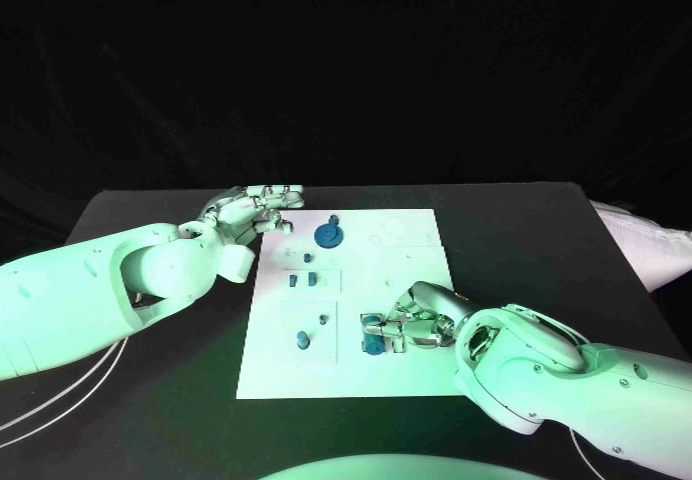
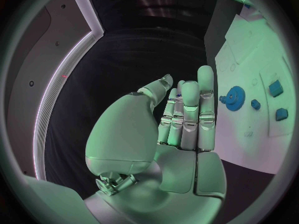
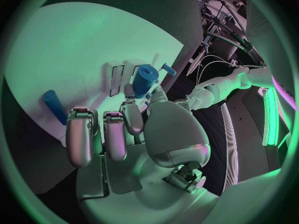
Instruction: Assemble the parts on the task board
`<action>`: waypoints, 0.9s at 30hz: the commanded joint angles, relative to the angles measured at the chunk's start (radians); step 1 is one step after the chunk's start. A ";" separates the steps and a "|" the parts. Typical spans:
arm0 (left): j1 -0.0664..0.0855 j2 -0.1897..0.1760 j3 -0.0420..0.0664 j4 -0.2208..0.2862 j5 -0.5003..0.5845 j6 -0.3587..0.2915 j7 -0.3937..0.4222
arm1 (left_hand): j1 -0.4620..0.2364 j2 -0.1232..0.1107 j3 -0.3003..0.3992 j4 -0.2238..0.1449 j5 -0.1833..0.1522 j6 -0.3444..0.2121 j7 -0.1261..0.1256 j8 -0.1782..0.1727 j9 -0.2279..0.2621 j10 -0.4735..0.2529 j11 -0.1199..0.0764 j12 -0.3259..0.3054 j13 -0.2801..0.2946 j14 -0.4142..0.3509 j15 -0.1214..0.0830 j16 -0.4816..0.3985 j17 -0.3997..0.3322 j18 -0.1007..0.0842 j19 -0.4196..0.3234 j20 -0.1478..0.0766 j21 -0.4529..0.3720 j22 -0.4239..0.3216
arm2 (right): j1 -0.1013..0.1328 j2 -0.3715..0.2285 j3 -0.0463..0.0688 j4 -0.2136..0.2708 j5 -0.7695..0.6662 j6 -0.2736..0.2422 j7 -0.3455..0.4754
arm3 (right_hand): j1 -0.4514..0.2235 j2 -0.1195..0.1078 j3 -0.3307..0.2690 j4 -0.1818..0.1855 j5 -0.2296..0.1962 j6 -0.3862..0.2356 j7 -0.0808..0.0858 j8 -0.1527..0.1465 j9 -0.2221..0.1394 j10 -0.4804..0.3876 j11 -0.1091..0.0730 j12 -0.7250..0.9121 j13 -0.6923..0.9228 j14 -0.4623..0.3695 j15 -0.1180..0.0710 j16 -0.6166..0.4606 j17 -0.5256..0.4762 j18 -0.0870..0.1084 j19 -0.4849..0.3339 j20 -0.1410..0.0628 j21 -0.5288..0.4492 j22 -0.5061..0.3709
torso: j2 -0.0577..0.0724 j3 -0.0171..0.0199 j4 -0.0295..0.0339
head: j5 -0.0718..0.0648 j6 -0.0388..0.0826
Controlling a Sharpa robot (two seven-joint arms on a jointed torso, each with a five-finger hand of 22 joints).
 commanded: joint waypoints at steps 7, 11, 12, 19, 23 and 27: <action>0.000 0.002 0.001 0.001 -0.004 0.018 0.003 | -0.007 0.001 -0.007 -0.001 0.006 -0.009 0.002 0.006 0.001 -0.005 0.001 0.004 -0.001 -0.004 0.002 0.004 -0.001 0.011 -0.008 0.001 -0.004 -0.001 | -0.002 -0.003 -0.001 -0.003 -0.076 -0.019 -0.001 | -0.069 -0.034 -0.027 0.003 -0.115 -0.014 0.008 -0.014 0.009 -0.001 -0.021 -0.043 -0.010 0.079 0.001 -0.012 0.142 -0.006 0.001 -0.002 -0.006 0.005 | -0.001 0.0006 -0.0006 | 0.000 -0.001; 0.000 0.001 0.001 0.001 -0.004 0.018 0.003 | -0.007 0.001 -0.007 -0.001 0.006 -0.009 0.002 0.006 0.001 -0.005 0.001 0.004 -0.001 -0.004 0.002 0.004 -0.001 0.011 -0.008 0.001 -0.004 -0.001 | -0.002 -0.006 -0.001 -0.001 -0.093 -0.016 0.000 | -0.054 -0.038 -0.015 -0.001 -0.104 -0.014 0.008 -0.015 0.012 -0.001 -0.021 -0.045 -0.010 0.079 0.001 -0.012 0.142 -0.006 0.001 -0.001 -0.006 0.006 | 0.000 0.0005 0.0002 | -0.001 0.000; 0.000 0.001 0.001 0.001 -0.004 0.018 0.003 | -0.007 0.001 -0.007 -0.001 0.006 -0.009 0.002 0.006 0.001 -0.005 0.001 0.004 -0.001 -0.004 0.002 0.004 -0.001 0.011 -0.008 0.001 -0.004 -0.001 | -0.002 -0.006 -0.001 0.000 -0.096 -0.012 0.000 | -0.036 -0.040 -0.008 -0.002 -0.099 -0.013 0.008 -0.014 0.015 0.000 -0.021 -0.046 -0.009 0.079 0.001 -0.012 0.143 -0.006 0.001 -0.001 -0.006 0.006 | 0.000 0.0008 0.0001 | -0.001 -0.001; 0.000 0.001 0.001 0.002 -0.004 0.019 0.002 | -0.007 0.001 -0.007 -0.001 0.006 -0.009 0.002 0.006 0.001 -0.005 0.001 0.004 -0.001 -0.004 0.002 0.004 -0.001 0.011 -0.008 0.001 -0.004 -0.001 | -0.002 0.002 -0.001 0.000 -0.130 0.031 0.002 | 0.146 -0.035 0.038 -0.087 -0.075 -0.002 0.005 -0.009 0.029 0.003 -0.024 -0.050 -0.005 0.081 -0.002 -0.010 0.148 -0.008 0.005 -0.003 -0.003 0.015 | 0.000 0.0002 0.0003 | -0.001 -0.003; 0.000 0.001 0.001 0.002 -0.005 0.021 0.001 | -0.007 0.001 -0.007 -0.001 0.006 -0.009 0.002 0.006 0.001 -0.005 0.001 0.004 -0.001 -0.004 0.002 0.004 -0.001 0.011 -0.008 0.001 -0.004 -0.001 | -0.002 0.011 -0.002 -0.008 -0.157 0.041 0.000 | 0.189 -0.024 0.053 -0.114 -0.088 0.009 0.002 -0.003 0.035 0.007 -0.027 -0.046 -0.001 0.081 -0.004 -0.008 0.152 -0.008 0.006 -0.005 -0.001 0.019 | 0.000 -0.0003 0.0013 | -0.001 -0.003; 0.000 0.000 0.001 0.002 -0.005 0.021 0.001 | -0.007 0.001 -0.007 -0.001 0.006 -0.009 0.002 0.006 0.001 -0.005 0.001 0.004 -0.001 -0.004 0.002 0.004 -0.001 0.011 -0.008 0.001 -0.004 -0.001 | -0.004 0.017 -0.003 -0.014 -0.183 0.043 -0.003 | 0.204 -0.021 0.059 -0.126 -0.088 0.019 -0.001 0.003 0.039 0.009 -0.030 -0.045 0.002 0.082 -0.005 -0.007 0.154 -0.009 0.007 -0.006 0.001 0.022 | 0.000 -0.0003 0.0024 | -0.001 -0.004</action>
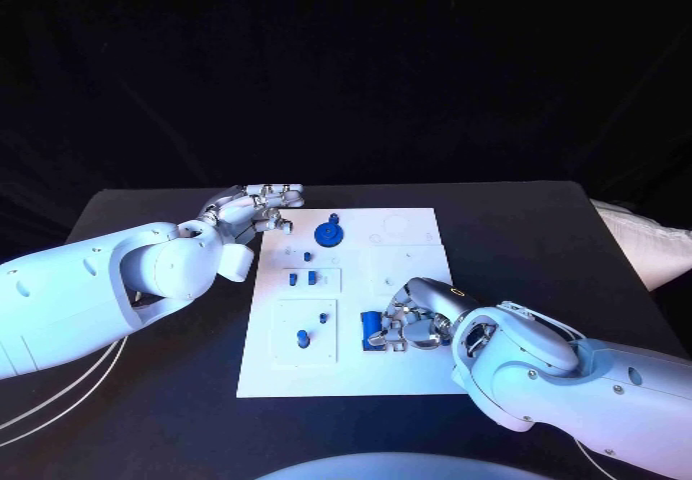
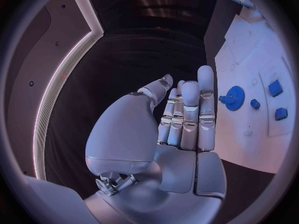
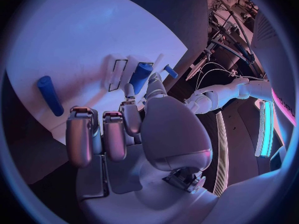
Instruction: Assemble the parts on the task board
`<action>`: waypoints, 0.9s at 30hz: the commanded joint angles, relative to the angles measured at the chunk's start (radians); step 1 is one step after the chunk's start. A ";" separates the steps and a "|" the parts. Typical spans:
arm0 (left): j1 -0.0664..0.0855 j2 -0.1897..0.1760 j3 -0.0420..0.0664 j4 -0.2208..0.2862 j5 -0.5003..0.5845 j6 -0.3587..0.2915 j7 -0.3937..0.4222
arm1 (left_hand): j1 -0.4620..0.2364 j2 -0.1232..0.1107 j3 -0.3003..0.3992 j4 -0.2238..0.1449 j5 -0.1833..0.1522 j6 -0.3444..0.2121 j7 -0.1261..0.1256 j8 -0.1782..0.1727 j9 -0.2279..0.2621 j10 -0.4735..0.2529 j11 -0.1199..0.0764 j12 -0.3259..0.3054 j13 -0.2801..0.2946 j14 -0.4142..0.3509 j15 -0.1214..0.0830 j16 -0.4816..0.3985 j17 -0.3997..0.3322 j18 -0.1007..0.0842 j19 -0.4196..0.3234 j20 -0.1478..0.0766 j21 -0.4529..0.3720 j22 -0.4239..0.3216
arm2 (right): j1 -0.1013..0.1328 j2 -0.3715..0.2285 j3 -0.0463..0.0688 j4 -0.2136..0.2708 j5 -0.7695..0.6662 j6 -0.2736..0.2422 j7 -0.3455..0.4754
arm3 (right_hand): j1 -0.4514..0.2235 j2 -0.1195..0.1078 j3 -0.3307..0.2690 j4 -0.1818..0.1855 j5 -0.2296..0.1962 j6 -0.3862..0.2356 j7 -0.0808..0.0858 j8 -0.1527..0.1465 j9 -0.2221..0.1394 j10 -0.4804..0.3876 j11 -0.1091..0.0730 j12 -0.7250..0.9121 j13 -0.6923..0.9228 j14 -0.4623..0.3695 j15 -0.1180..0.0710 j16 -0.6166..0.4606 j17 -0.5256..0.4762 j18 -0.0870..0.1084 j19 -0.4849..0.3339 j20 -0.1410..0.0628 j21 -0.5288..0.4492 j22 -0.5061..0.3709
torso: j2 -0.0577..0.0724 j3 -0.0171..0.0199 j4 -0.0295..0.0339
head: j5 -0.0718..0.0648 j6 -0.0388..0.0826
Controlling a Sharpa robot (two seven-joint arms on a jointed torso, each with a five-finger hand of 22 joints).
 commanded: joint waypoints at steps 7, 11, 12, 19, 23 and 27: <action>0.000 0.000 0.001 0.002 -0.005 0.020 0.002 | -0.007 0.001 -0.007 -0.001 0.006 -0.009 0.002 0.006 0.001 -0.005 0.001 0.004 -0.001 -0.004 0.002 0.004 -0.001 0.011 -0.008 0.001 -0.004 -0.001 | -0.003 0.000 -0.002 -0.002 -0.083 0.006 -0.007 | 0.038 0.037 0.006 -0.010 0.006 0.016 -0.002 0.011 0.006 0.007 -0.018 -0.003 -0.026 0.083 -0.010 -0.001 0.156 -0.010 0.009 -0.009 0.003 0.026 | -0.001 -0.0006 -0.0010 | -0.001 0.001; 0.000 -0.002 0.001 0.002 -0.005 0.020 0.002 | -0.007 0.001 -0.007 -0.001 0.006 -0.009 0.002 0.006 0.001 -0.005 0.001 0.004 -0.001 -0.004 0.002 0.004 -0.001 0.011 -0.008 0.001 -0.004 -0.001 | -0.004 -0.032 -0.001 0.021 -0.069 -0.016 -0.006 | -0.001 0.038 -0.004 0.014 0.060 0.009 -0.002 0.009 0.008 0.011 -0.017 0.000 -0.022 0.083 -0.010 -0.001 0.156 -0.010 0.009 -0.010 0.002 0.025 | -0.001 0.0003 -0.0027 | -0.002 0.002; 0.000 -0.002 0.001 0.002 -0.005 0.020 0.002 | -0.007 0.001 -0.007 -0.001 0.006 -0.009 0.002 0.006 0.001 -0.005 0.001 0.004 -0.001 -0.004 0.002 0.004 -0.001 0.011 -0.008 0.001 -0.004 -0.001 | -0.003 -0.041 -0.001 0.028 -0.065 -0.021 -0.006 | -0.013 0.038 -0.008 0.023 0.082 0.002 0.000 0.004 0.007 0.011 -0.016 0.000 -0.021 0.083 -0.009 -0.001 0.156 -0.010 0.010 -0.010 0.002 0.025 | -0.001 0.0002 -0.0032 | -0.002 0.002; 0.000 -0.003 0.001 0.002 -0.007 0.020 0.001 | -0.007 0.001 -0.007 -0.001 0.006 -0.009 0.002 0.006 0.001 -0.005 0.001 0.004 -0.001 -0.004 0.002 0.004 -0.001 0.011 -0.008 0.001 -0.004 -0.001 | 0.020 -0.146 0.005 0.083 -0.018 -0.035 -0.005 | -0.023 0.046 -0.017 0.049 0.190 -0.029 0.012 -0.025 -0.001 0.012 -0.007 -0.002 -0.017 0.083 -0.002 0.000 0.159 -0.010 0.010 -0.005 0.003 0.026 | -0.004 -0.0008 -0.0078 | -0.008 0.005; 0.000 -0.002 0.001 0.003 -0.008 0.021 0.002 | -0.007 0.002 -0.008 -0.002 0.006 -0.012 0.002 0.008 0.001 -0.009 0.002 0.006 -0.001 -0.005 0.003 0.004 -0.003 0.011 -0.008 0.002 -0.003 -0.002 | 0.032 -0.195 0.006 0.100 -0.017 -0.021 -0.001 | 0.002 0.057 -0.007 0.039 0.185 -0.038 0.017 -0.039 -0.007 0.011 -0.003 -0.005 -0.017 0.084 0.001 0.001 0.160 -0.010 0.010 -0.002 0.003 0.027 | -0.004 -0.0006 -0.0106 | -0.014 0.007; 0.000 -0.002 0.001 0.005 -0.007 0.022 0.003 | -0.007 0.002 -0.008 -0.002 0.006 -0.012 0.002 0.008 0.001 -0.009 0.002 0.006 -0.001 -0.005 0.003 0.004 -0.003 0.011 -0.008 0.002 -0.003 -0.002 | 0.037 -0.233 0.006 0.093 -0.040 0.029 0.000 | 0.023 0.066 0.005 0.031 0.172 -0.036 0.018 -0.045 -0.011 0.006 -0.002 -0.018 -0.025 0.083 0.002 -0.002 0.156 -0.009 0.009 0.000 0.001 0.024 | -0.005 -0.0003 -0.0165 | -0.015 0.007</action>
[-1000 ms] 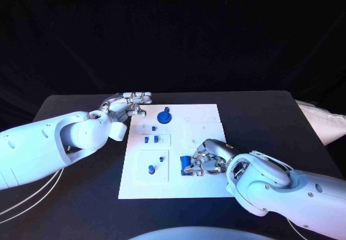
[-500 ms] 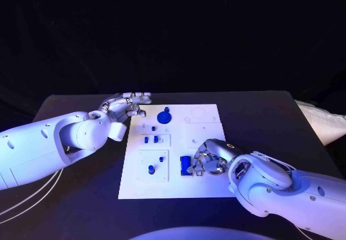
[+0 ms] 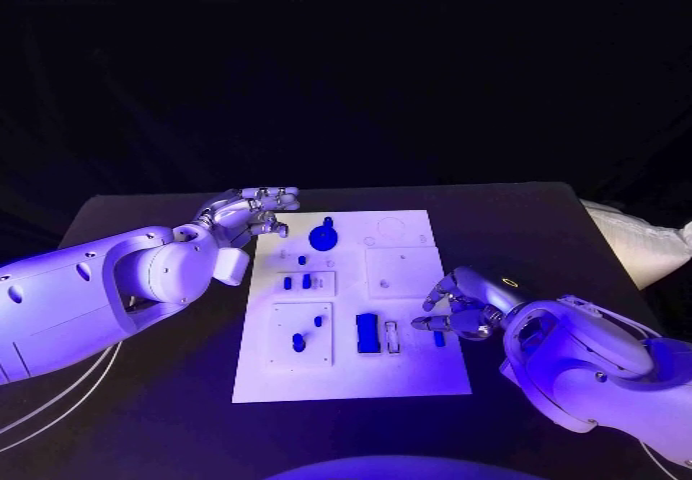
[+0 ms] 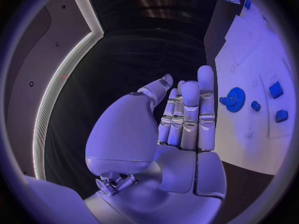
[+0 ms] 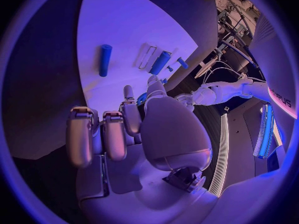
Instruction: Assemble the parts on the task board
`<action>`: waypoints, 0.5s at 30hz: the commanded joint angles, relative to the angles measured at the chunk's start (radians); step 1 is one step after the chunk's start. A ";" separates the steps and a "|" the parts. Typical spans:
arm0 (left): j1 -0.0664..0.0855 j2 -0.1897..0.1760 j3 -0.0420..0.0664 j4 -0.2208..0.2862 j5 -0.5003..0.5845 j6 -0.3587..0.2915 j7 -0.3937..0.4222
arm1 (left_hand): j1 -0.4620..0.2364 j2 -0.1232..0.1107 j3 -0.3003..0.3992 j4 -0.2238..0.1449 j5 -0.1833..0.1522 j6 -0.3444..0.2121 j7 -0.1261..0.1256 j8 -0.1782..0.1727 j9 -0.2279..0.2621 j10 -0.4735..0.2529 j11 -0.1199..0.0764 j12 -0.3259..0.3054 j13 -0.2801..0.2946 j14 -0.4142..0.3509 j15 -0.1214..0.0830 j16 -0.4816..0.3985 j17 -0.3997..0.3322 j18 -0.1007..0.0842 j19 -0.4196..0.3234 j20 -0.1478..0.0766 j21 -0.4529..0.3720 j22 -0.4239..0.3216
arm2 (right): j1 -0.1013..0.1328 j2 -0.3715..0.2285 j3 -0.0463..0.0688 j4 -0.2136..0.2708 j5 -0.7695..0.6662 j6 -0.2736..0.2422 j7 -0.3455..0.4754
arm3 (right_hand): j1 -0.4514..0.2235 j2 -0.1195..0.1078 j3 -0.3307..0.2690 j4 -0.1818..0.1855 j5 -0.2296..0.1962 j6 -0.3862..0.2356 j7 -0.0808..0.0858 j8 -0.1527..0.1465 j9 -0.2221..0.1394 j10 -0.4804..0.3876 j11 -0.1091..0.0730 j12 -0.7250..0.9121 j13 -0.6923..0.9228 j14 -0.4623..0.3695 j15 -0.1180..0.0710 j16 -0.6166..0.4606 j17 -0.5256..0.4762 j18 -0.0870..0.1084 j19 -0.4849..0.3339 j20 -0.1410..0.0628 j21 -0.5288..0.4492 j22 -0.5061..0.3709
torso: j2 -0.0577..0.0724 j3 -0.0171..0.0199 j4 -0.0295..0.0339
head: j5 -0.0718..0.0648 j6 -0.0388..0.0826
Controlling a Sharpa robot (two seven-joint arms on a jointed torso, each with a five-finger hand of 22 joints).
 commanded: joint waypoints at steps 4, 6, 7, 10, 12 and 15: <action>0.000 0.003 0.001 0.005 -0.004 0.022 0.006 | -0.007 0.002 -0.005 0.001 0.006 -0.004 -0.002 0.003 0.001 -0.006 -0.001 0.006 -0.001 -0.004 0.001 0.004 -0.001 0.011 -0.008 0.002 -0.003 -0.001 | 0.002 -0.023 -0.002 -0.019 -0.042 0.088 -0.003 | 0.034 0.038 0.002 0.013 -0.011 -0.001 0.000 -0.011 -0.004 -0.009 0.000 -0.047 -0.069 0.082 0.006 -0.011 0.142 -0.006 -0.002 0.005 -0.008 0.008 | -0.001 0.0019 -0.0087 | 0.001 0.000; 0.000 0.003 0.001 0.005 -0.006 0.022 0.006 | -0.007 0.002 -0.005 0.001 0.006 -0.004 -0.002 0.003 0.001 -0.006 -0.001 0.006 -0.001 -0.004 0.001 0.004 -0.001 0.011 -0.008 0.002 -0.003 -0.001 | 0.002 -0.024 -0.002 -0.025 -0.053 0.101 -0.005 | 0.032 0.038 0.001 0.016 -0.011 0.001 -0.001 -0.011 -0.004 -0.009 -0.001 -0.049 -0.071 0.082 0.007 -0.012 0.142 -0.006 -0.003 0.006 -0.009 0.007 | -0.001 0.0028 -0.0083 | 0.001 -0.001; 0.000 0.004 0.001 0.005 -0.006 0.023 0.006 | -0.007 0.002 -0.005 0.001 0.006 -0.004 -0.002 0.003 0.001 -0.006 -0.001 0.006 -0.001 -0.004 0.001 0.004 -0.001 0.011 -0.008 0.002 -0.003 -0.001 | 0.002 -0.024 -0.003 -0.027 -0.057 0.106 -0.006 | 0.029 0.036 0.000 0.019 -0.012 0.005 -0.001 -0.011 -0.004 -0.010 -0.001 -0.050 -0.071 0.082 0.006 -0.012 0.142 -0.006 -0.003 0.006 -0.009 0.007 | -0.001 0.0024 -0.0074 | 0.001 -0.002; -0.001 0.004 0.001 0.004 -0.008 0.023 0.005 | -0.007 0.002 -0.005 0.001 0.006 -0.004 -0.002 0.003 0.001 -0.006 -0.001 0.006 -0.001 -0.004 0.001 0.004 -0.001 0.011 -0.008 0.002 -0.003 -0.001 | 0.000 -0.022 -0.004 -0.035 -0.069 0.128 -0.007 | 0.019 0.030 -0.005 0.027 -0.013 0.013 -0.003 -0.010 -0.003 -0.010 -0.002 -0.055 -0.074 0.081 0.006 -0.013 0.141 -0.005 -0.004 0.006 -0.010 0.005 | -0.001 0.0011 -0.0062 | 0.001 -0.002; -0.001 0.003 0.001 0.003 -0.008 0.023 0.005 | -0.007 0.002 -0.005 0.001 0.006 -0.004 -0.002 0.003 0.001 -0.006 -0.001 0.006 -0.001 -0.004 0.001 0.004 -0.001 0.011 -0.008 0.002 -0.003 -0.001 | -0.002 -0.020 -0.005 -0.039 -0.074 0.141 -0.008 | 0.015 0.026 -0.008 0.032 -0.013 0.016 -0.004 -0.010 -0.002 -0.010 -0.003 -0.056 -0.074 0.081 0.005 -0.013 0.140 -0.005 -0.004 0.005 -0.010 0.006 | -0.001 0.0007 -0.0063 | 0.001 -0.003; -0.001 0.003 0.001 0.002 -0.009 0.023 0.005 | -0.007 0.002 -0.005 0.001 0.006 -0.004 -0.002 0.003 0.001 -0.006 -0.001 0.006 -0.001 -0.004 0.001 0.004 -0.001 0.011 -0.008 0.002 -0.003 -0.001 | -0.005 -0.015 -0.006 -0.044 -0.086 0.156 -0.008 | 0.009 0.022 -0.012 0.037 -0.010 0.021 -0.006 -0.009 -0.001 -0.010 -0.004 -0.058 -0.075 0.081 0.004 -0.014 0.140 -0.005 -0.004 0.005 -0.011 0.006 | 0.000 0.0010 -0.0074 | 0.003 -0.003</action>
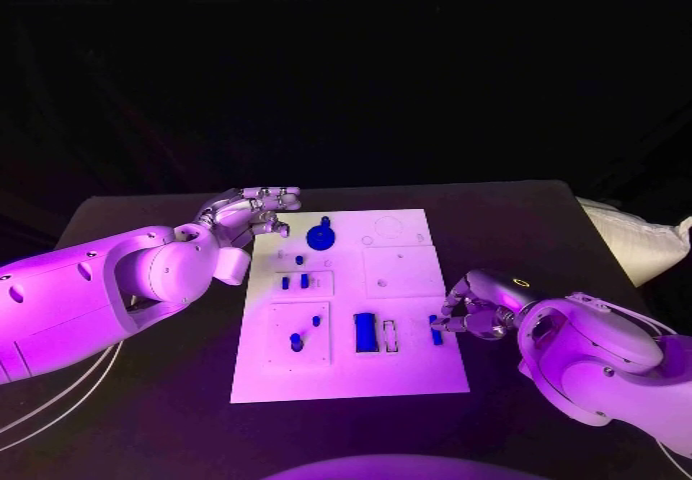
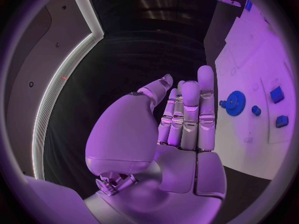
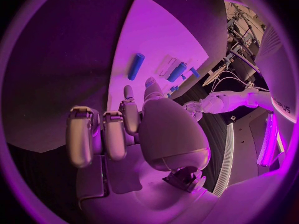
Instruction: Assemble the parts on the task board
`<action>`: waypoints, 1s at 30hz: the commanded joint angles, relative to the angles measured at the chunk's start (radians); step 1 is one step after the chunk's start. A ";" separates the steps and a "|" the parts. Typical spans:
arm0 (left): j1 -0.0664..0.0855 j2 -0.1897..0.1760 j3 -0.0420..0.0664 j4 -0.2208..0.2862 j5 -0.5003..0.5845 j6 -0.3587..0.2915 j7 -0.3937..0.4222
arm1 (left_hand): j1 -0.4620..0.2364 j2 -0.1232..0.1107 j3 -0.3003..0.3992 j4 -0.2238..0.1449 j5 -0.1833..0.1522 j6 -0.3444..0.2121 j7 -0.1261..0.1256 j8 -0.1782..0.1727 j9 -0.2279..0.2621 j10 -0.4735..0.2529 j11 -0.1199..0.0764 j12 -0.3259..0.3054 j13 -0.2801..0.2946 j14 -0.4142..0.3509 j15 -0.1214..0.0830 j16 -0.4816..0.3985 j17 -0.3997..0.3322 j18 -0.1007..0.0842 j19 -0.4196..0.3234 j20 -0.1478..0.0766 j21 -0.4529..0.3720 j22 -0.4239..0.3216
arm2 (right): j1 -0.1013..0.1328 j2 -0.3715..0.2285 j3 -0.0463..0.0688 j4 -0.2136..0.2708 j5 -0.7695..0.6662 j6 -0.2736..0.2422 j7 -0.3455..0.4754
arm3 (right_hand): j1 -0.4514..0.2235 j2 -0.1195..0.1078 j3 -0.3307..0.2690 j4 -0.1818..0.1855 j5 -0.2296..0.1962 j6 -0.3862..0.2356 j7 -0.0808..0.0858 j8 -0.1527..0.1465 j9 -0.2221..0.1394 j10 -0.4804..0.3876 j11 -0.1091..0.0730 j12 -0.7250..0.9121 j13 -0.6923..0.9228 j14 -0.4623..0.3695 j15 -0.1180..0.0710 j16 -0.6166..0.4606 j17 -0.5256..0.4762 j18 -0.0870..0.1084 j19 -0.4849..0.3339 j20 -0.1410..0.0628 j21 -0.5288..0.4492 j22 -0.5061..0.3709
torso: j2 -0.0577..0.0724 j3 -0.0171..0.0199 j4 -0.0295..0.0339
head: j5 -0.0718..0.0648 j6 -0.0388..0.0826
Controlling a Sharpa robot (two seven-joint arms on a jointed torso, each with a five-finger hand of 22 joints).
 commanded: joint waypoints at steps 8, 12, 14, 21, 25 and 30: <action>0.000 0.000 0.001 0.000 -0.006 0.022 0.004 | -0.007 0.002 -0.005 0.001 0.006 -0.004 -0.002 0.003 0.001 -0.006 -0.001 0.006 -0.001 -0.004 0.001 0.004 -0.001 0.011 -0.008 0.002 -0.003 -0.001 | -0.012 0.020 -0.003 -0.017 -0.064 0.087 -0.007 | -0.023 -0.010 -0.002 0.011 -0.001 0.014 -0.002 -0.001 0.004 -0.005 -0.003 -0.002 -0.243 0.083 0.001 -0.006 0.140 -0.005 -0.004 0.004 -0.006 0.006 | -0.001 -0.0011 -0.0001 | 0.007 -0.003; -0.001 0.000 0.001 0.000 -0.006 0.023 0.004 | -0.006 0.003 -0.005 0.000 0.006 -0.005 -0.002 0.005 0.001 -0.006 -0.001 0.008 -0.001 -0.004 0.001 0.005 -0.001 0.011 -0.008 0.002 -0.003 -0.001 | -0.016 0.031 -0.003 -0.023 -0.079 0.091 -0.007 | -0.021 -0.010 -0.002 0.011 0.001 0.016 -0.003 0.000 0.004 -0.004 -0.003 0.000 -0.241 0.083 0.001 -0.005 0.141 -0.005 -0.003 0.004 -0.006 0.006 | -0.001 -0.0015 0.0001 | 0.007 -0.005; -0.001 0.000 0.001 0.000 -0.006 0.024 0.003 | -0.006 0.003 -0.005 0.000 0.006 -0.005 -0.002 0.005 0.001 -0.006 -0.001 0.008 -0.001 -0.004 0.001 0.005 -0.001 0.011 -0.008 0.002 -0.003 -0.001 | -0.018 0.038 -0.004 -0.027 -0.091 0.096 -0.007 | -0.015 -0.010 0.000 0.009 0.001 0.018 -0.004 0.000 0.005 -0.003 -0.005 0.000 -0.241 0.083 -0.001 -0.005 0.142 -0.006 -0.003 0.003 -0.006 0.007 | 0.000 -0.0009 0.0000 | 0.008 -0.006; -0.001 -0.001 0.001 0.001 -0.007 0.024 0.002 | -0.006 0.003 -0.005 0.000 0.006 -0.005 -0.002 0.005 0.001 -0.006 -0.001 0.008 -0.001 -0.004 0.001 0.005 -0.001 0.011 -0.008 0.002 -0.003 -0.001 | -0.032 0.066 -0.004 -0.049 -0.193 0.145 -0.008 | 0.072 -0.021 0.036 -0.042 -0.060 0.025 -0.007 -0.006 0.008 -0.005 -0.010 -0.008 -0.242 0.084 -0.006 -0.004 0.145 -0.006 -0.002 -0.002 -0.005 0.009 | 0.000 -0.0005 -0.0008 | 0.012 -0.009; -0.001 -0.002 0.001 0.001 -0.008 0.024 0.002 | -0.006 0.003 -0.005 0.000 0.006 -0.005 -0.002 0.005 0.001 -0.006 -0.001 0.008 -0.001 -0.004 0.001 0.005 -0.001 0.011 -0.008 0.002 -0.003 -0.001 | -0.038 0.085 -0.006 -0.066 -0.257 0.170 -0.008 | 0.105 -0.025 0.058 -0.063 -0.070 0.026 -0.007 -0.011 0.008 -0.013 -0.010 -0.024 -0.251 0.083 -0.006 -0.007 0.141 -0.005 -0.005 -0.003 -0.009 0.004 | 0.000 -0.0004 0.0003 | 0.015 -0.009; -0.001 -0.003 0.001 0.002 -0.009 0.024 0.001 | -0.006 0.003 -0.005 0.000 0.006 -0.005 -0.002 0.005 0.001 -0.006 -0.001 0.008 -0.001 -0.004 0.001 0.005 -0.001 0.011 -0.008 0.002 -0.003 -0.001 | -0.044 0.106 -0.010 -0.081 -0.343 0.224 -0.007 | 0.134 -0.028 0.084 -0.082 -0.075 0.034 -0.009 -0.014 0.008 -0.016 -0.011 -0.030 -0.254 0.083 -0.007 -0.008 0.142 -0.005 -0.005 -0.003 -0.010 0.003 | 0.001 -0.0005 0.0015 | 0.016 -0.014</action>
